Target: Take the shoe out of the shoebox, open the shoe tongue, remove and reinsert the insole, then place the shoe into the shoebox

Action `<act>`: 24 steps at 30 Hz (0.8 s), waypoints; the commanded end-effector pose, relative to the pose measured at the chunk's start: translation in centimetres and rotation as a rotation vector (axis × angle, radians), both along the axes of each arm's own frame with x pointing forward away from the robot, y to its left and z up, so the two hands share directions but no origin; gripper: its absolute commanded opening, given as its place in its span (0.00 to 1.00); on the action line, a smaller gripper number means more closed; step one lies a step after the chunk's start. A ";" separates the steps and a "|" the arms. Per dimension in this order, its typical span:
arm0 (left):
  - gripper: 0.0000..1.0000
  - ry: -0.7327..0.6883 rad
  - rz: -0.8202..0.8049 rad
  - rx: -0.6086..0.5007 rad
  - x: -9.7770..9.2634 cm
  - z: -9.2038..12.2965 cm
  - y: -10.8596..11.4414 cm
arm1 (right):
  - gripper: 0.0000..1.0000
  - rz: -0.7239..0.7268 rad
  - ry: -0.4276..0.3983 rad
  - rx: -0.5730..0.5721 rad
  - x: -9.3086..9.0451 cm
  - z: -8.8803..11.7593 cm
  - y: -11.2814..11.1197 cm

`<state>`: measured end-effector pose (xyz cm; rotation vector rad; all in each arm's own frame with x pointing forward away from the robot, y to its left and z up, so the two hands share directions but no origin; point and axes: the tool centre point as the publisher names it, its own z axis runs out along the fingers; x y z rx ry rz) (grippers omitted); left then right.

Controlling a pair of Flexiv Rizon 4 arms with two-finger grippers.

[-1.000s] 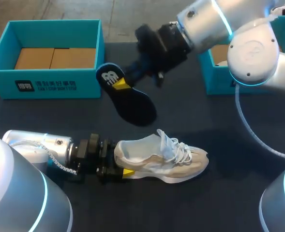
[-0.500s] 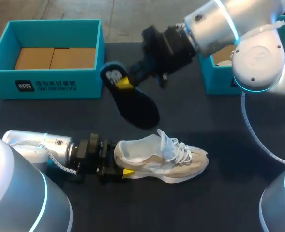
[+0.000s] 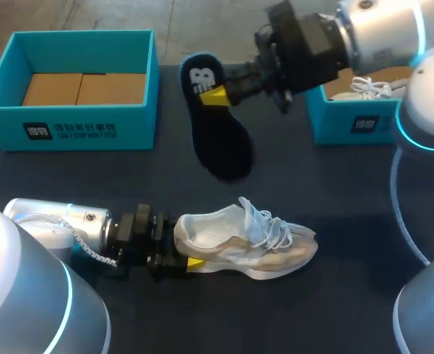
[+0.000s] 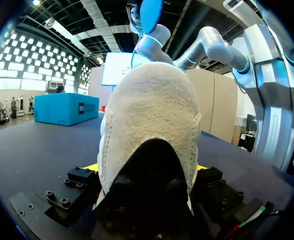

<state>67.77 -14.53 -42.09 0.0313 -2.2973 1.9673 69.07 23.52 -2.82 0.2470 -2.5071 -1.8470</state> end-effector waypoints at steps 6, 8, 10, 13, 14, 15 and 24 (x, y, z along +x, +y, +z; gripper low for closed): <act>0.00 0.000 0.001 0.001 0.1 -0.3 0.2 | 0.00 -0.016 0.074 0.014 -1.4 0.7 -3.4; 0.00 0.000 0.001 0.001 0.1 -0.3 0.2 | 0.00 -0.016 0.074 0.014 -1.4 0.7 -3.4; 0.00 0.000 0.001 0.001 0.1 -0.3 0.2 | 0.00 -0.016 0.074 0.014 -1.4 0.7 -3.4; 0.00 0.000 0.001 0.001 0.1 -0.3 0.2 | 0.00 -0.016 0.074 0.014 -1.4 0.7 -3.4; 0.00 0.000 0.001 0.001 0.1 -0.3 0.2 | 0.00 -0.016 0.074 0.014 -1.4 0.7 -3.4; 0.00 0.000 0.001 0.001 0.1 -0.3 0.2 | 0.00 -0.016 0.074 0.014 -1.4 0.7 -3.4; 0.00 0.000 0.001 0.001 0.1 -0.3 0.2 | 0.00 -0.068 0.207 0.082 -3.4 4.2 -6.3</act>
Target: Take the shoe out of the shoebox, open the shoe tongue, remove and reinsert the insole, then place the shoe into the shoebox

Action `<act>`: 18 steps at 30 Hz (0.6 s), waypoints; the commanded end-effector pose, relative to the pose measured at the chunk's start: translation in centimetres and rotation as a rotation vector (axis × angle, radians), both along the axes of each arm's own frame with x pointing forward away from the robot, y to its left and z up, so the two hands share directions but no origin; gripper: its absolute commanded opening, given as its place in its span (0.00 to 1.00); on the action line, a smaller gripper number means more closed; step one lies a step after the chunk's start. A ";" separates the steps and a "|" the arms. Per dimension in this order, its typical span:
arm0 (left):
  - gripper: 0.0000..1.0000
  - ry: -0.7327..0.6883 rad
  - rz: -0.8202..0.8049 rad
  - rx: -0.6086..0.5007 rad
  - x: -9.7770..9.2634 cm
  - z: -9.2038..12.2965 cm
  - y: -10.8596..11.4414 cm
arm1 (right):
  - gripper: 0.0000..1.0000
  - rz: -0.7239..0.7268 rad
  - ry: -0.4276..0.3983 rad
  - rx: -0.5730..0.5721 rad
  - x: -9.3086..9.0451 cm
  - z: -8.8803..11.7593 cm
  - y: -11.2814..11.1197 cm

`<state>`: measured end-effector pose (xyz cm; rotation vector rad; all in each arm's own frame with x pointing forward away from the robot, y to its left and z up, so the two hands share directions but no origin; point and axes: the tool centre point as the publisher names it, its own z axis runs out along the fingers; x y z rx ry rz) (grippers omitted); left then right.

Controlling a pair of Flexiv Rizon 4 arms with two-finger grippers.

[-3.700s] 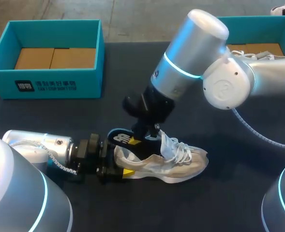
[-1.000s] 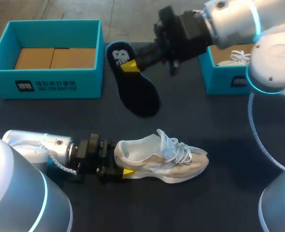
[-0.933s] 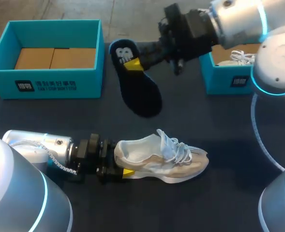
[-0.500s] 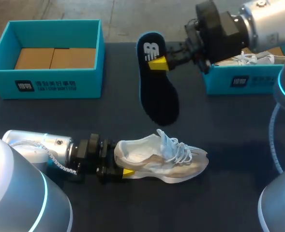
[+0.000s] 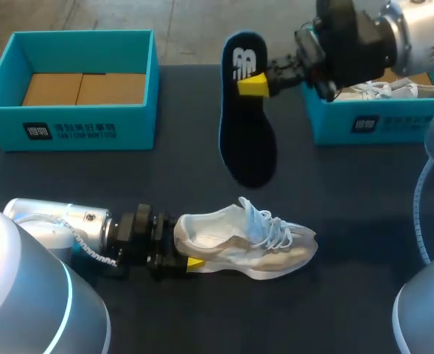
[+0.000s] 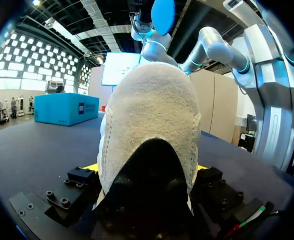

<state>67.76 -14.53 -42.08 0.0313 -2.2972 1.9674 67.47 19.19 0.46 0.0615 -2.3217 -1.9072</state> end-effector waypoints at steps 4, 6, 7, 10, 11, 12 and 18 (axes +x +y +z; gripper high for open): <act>0.00 0.000 0.001 0.001 0.1 -0.3 0.2 | 0.00 -0.091 0.126 -0.014 -2.8 1.5 -3.2; 0.00 0.000 0.001 0.001 0.1 -0.3 0.2 | 0.00 -0.100 0.151 -0.009 -3.1 1.6 -3.8; 0.00 0.000 0.001 0.001 0.1 -0.3 0.2 | 0.00 -0.121 0.175 -0.018 -3.2 1.7 -4.2; 0.00 0.000 0.001 0.001 0.1 -0.3 0.2 | 0.00 -0.133 0.194 -0.007 -3.7 1.8 -4.9; 0.00 0.000 0.001 0.001 0.1 -0.3 0.2 | 0.00 -0.142 0.205 -0.008 -3.9 1.8 -5.1; 0.00 0.000 0.001 0.001 0.1 -0.3 0.2 | 0.00 -0.151 0.216 -0.007 -4.0 1.7 -5.3; 0.00 0.000 0.001 0.001 0.1 -0.3 0.2 | 0.00 -0.169 0.280 0.001 -4.3 1.5 -5.8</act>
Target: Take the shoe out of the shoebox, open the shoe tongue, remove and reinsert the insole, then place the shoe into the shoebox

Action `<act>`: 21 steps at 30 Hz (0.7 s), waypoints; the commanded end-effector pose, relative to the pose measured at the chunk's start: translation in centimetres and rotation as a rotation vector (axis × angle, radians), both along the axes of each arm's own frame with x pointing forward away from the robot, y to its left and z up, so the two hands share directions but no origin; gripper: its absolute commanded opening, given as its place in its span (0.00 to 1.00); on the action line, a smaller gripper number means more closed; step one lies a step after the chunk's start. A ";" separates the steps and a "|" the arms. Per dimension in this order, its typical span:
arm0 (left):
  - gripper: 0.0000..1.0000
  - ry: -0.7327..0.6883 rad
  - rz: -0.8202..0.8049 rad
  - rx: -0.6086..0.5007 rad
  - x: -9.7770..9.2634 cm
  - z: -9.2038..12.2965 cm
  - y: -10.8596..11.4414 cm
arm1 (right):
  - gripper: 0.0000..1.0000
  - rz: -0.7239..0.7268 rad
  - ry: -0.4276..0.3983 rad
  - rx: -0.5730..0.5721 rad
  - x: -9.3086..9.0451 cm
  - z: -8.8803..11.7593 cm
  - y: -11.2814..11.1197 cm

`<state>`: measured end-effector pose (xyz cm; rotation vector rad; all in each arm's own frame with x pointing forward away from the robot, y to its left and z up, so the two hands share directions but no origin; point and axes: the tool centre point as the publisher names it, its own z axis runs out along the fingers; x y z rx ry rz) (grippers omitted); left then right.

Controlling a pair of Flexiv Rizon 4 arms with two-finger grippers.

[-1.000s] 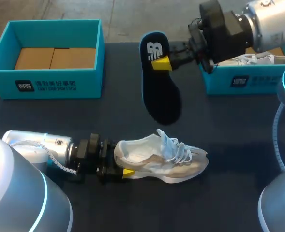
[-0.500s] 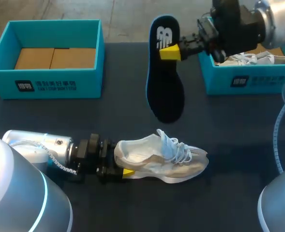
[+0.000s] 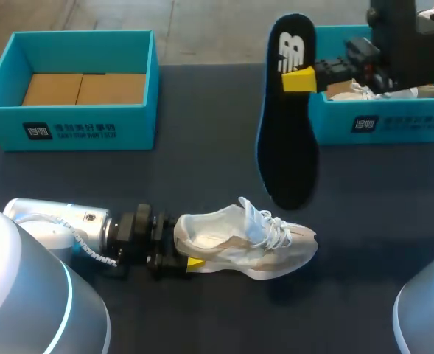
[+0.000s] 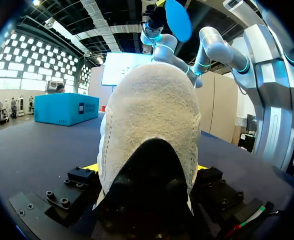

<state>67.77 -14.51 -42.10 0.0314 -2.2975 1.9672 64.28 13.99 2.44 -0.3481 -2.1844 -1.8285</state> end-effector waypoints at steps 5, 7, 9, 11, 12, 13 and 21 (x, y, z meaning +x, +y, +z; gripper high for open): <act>0.00 0.000 0.001 0.001 0.1 -0.3 0.2 | 0.00 -0.038 -0.005 -0.001 -1.1 -0.5 -0.6; 0.00 0.000 0.001 0.001 0.1 -0.3 0.2 | 0.00 -0.038 -0.005 -0.001 -1.1 -0.5 -0.6; 0.00 0.000 0.001 0.001 0.1 -0.3 0.2 | 0.00 -0.038 -0.005 -0.001 -1.1 -0.5 -0.6; 0.00 0.000 0.001 0.001 0.1 -0.3 0.2 | 0.00 -0.036 0.011 0.016 -1.1 -0.5 -0.6; 0.00 0.000 0.001 0.001 0.1 -0.3 0.2 | 0.00 -0.031 0.029 0.020 -1.0 -0.4 -0.6; 0.00 0.000 0.001 0.001 0.1 -0.3 0.2 | 0.00 -0.023 0.038 0.025 -1.1 -0.4 -0.5; 0.00 0.000 0.001 0.001 0.1 -0.3 0.2 | 0.00 0.040 0.107 -0.007 -1.9 0.1 -0.5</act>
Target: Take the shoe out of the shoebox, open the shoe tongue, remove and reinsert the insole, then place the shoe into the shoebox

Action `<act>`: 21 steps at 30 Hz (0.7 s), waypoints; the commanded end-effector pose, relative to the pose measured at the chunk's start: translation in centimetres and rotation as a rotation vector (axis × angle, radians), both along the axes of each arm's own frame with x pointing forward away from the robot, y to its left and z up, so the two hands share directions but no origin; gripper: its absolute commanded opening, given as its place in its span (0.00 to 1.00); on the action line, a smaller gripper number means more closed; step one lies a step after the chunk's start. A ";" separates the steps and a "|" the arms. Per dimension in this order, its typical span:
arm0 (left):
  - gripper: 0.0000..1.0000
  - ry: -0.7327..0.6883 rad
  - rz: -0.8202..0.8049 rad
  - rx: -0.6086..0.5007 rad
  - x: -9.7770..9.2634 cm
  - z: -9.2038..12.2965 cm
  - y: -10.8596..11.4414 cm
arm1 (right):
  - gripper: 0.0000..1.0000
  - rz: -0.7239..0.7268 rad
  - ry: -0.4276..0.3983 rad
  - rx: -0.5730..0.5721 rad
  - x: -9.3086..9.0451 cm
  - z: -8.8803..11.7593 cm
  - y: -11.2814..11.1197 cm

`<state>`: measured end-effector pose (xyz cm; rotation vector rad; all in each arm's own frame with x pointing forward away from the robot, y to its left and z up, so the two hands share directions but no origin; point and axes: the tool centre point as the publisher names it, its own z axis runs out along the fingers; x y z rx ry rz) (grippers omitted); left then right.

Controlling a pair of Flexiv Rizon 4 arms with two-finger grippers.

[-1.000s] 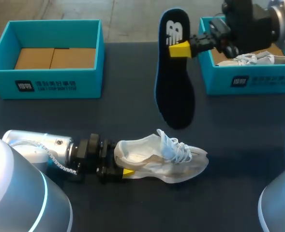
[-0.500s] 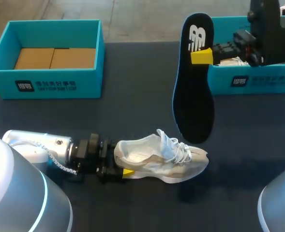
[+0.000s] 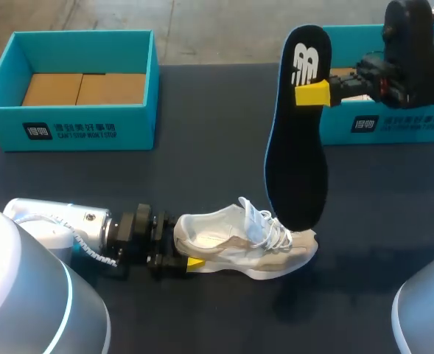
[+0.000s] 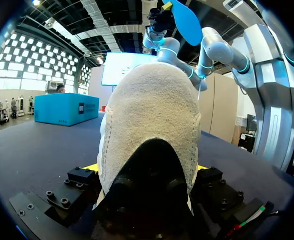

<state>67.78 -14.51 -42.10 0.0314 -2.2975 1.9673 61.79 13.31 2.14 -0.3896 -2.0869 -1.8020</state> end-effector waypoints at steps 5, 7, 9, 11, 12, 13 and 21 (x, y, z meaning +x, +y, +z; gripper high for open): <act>0.00 0.000 0.001 0.001 0.1 -0.3 0.2 | 0.00 0.010 0.023 -0.059 0.2 0.2 -0.1; 0.00 0.000 0.001 0.001 0.1 -0.3 0.2 | 0.00 0.011 0.030 -0.059 0.0 0.1 -0.3; 0.00 0.000 0.001 0.001 0.1 -0.3 0.2 | 0.00 0.012 0.037 -0.060 0.0 0.1 -0.3; 0.00 0.000 0.001 0.001 0.1 -0.3 0.2 | 0.00 0.012 0.037 -0.060 0.0 0.1 -0.3; 0.00 0.000 0.001 0.001 0.1 -0.3 0.2 | 0.00 0.012 0.037 -0.060 0.0 0.1 -0.3; 0.00 0.000 0.001 0.001 0.1 -0.3 0.2 | 0.00 0.012 0.037 -0.060 0.0 0.1 -0.3; 0.00 -0.004 -0.012 -0.003 0.0 -0.2 0.1 | 0.00 0.012 0.037 -0.060 0.0 0.1 -0.3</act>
